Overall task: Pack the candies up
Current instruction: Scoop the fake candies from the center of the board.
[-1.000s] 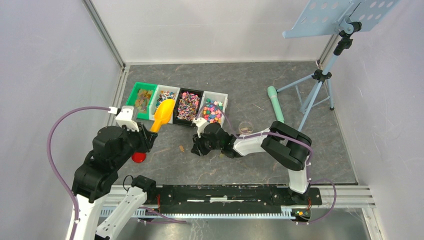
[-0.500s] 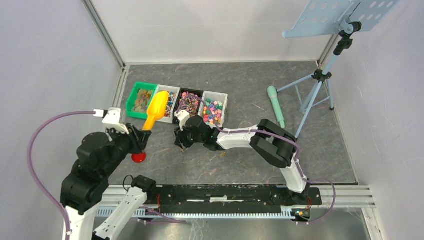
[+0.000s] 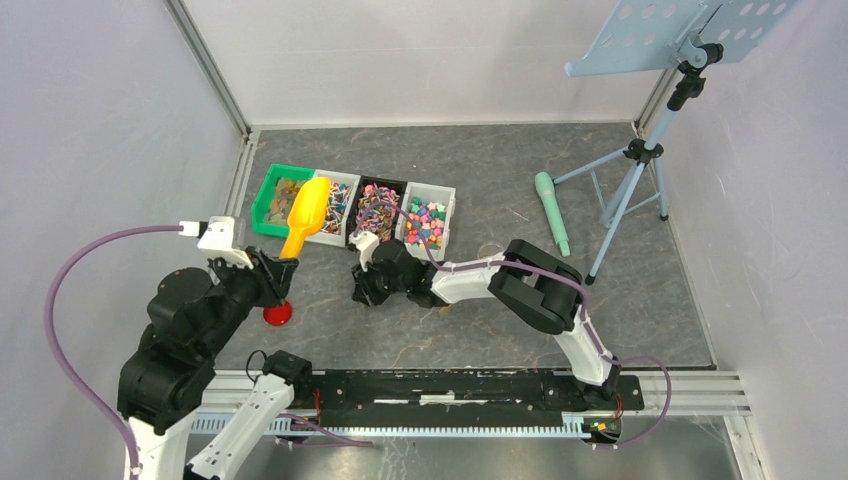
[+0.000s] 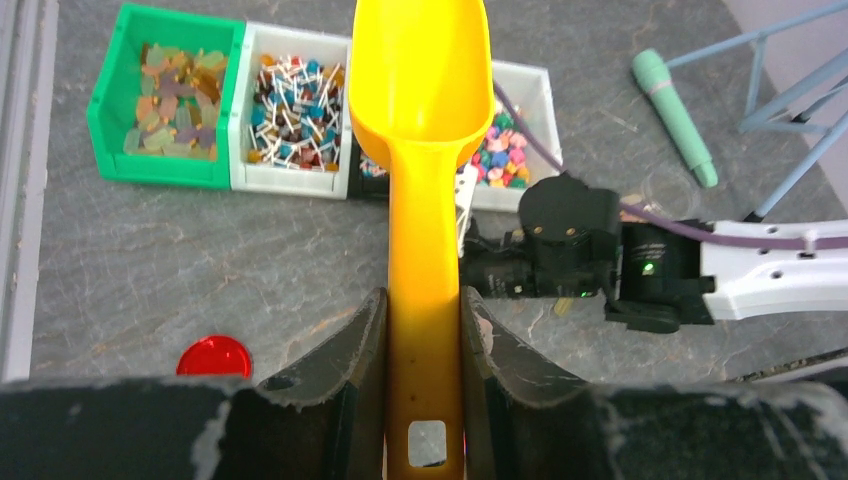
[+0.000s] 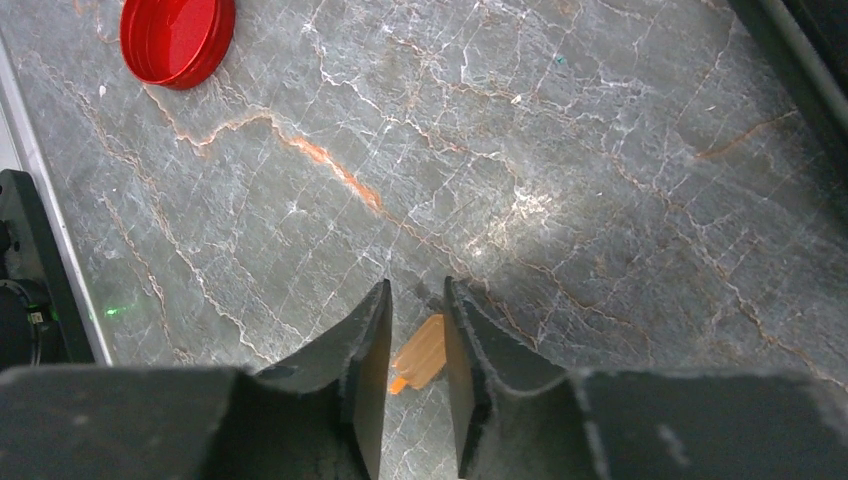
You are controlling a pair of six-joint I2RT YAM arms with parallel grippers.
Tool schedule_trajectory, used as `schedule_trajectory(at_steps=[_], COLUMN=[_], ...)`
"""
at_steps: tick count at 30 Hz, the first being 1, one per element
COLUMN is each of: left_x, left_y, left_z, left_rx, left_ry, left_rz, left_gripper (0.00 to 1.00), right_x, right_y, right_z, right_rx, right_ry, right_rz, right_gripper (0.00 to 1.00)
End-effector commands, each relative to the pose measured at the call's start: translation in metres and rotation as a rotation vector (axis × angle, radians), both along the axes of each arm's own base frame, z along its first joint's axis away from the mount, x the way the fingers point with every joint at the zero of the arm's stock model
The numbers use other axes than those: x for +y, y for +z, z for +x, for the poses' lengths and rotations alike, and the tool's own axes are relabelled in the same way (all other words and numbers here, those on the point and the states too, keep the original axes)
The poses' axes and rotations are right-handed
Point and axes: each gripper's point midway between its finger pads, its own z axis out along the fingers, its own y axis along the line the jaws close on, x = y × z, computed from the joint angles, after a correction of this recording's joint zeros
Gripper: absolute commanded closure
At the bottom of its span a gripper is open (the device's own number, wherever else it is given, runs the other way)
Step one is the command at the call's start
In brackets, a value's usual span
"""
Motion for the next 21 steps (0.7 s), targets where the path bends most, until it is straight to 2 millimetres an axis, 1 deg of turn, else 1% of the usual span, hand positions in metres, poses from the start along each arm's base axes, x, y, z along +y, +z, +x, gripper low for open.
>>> schedule_trajectory(at_steps=[1,3,4,6,8,13,14,15,16,19,21], left_x=[-0.005,-0.009,-0.01,-0.011,-0.011,-0.012,-0.012,-0.017,-0.019,-0.016,-0.014], left_y=[-0.018,-0.036,-0.041,-0.046,-0.049,-0.077,-0.084,-0.089,-0.095,-0.112,-0.12], left_z=[0.001,-0.002,-0.004,-0.008,-0.01,-0.016,-0.018,-0.021,-0.025,-0.037,-0.044], left_rx=[0.071,0.144,0.17,0.2,0.217,0.359,0.403,0.445,0.491,0.617,0.677], left_ry=[-0.014,-0.029,-0.032,-0.034,-0.026,-0.025,-0.025,-0.05,-0.056,-0.029,-0.011], left_rz=[0.002,0.003,0.001,-0.012,-0.019,0.008,0.017,0.012,0.012,0.024,0.029], left_gripper=[0.96,0.96,0.96,0.96,0.96,0.95,0.95,0.95,0.96,0.98,0.98], right_x=[-0.027,-0.038,-0.044,-0.061,-0.077,-0.115,-0.119,-0.121,-0.118,-0.102,-0.092], right_y=[-0.01,-0.013,-0.017,-0.027,-0.032,-0.029,-0.026,-0.023,-0.017,0.01,0.026], right_z=[-0.006,-0.006,-0.004,0.003,0.004,0.003,0.003,0.003,0.001,-0.002,0.001], right_rx=[-0.058,-0.096,-0.119,-0.158,-0.186,-0.219,-0.224,-0.224,-0.225,-0.226,-0.225], right_ry=[0.017,0.016,0.006,-0.045,-0.073,-0.15,-0.156,-0.157,-0.147,-0.121,-0.137], right_rz=[-0.077,-0.122,-0.16,-0.262,-0.321,-0.36,-0.359,-0.348,-0.321,-0.203,-0.147], right_gripper=[0.74,0.74,0.75,0.77,0.79,0.8,0.79,0.79,0.79,0.78,0.77])
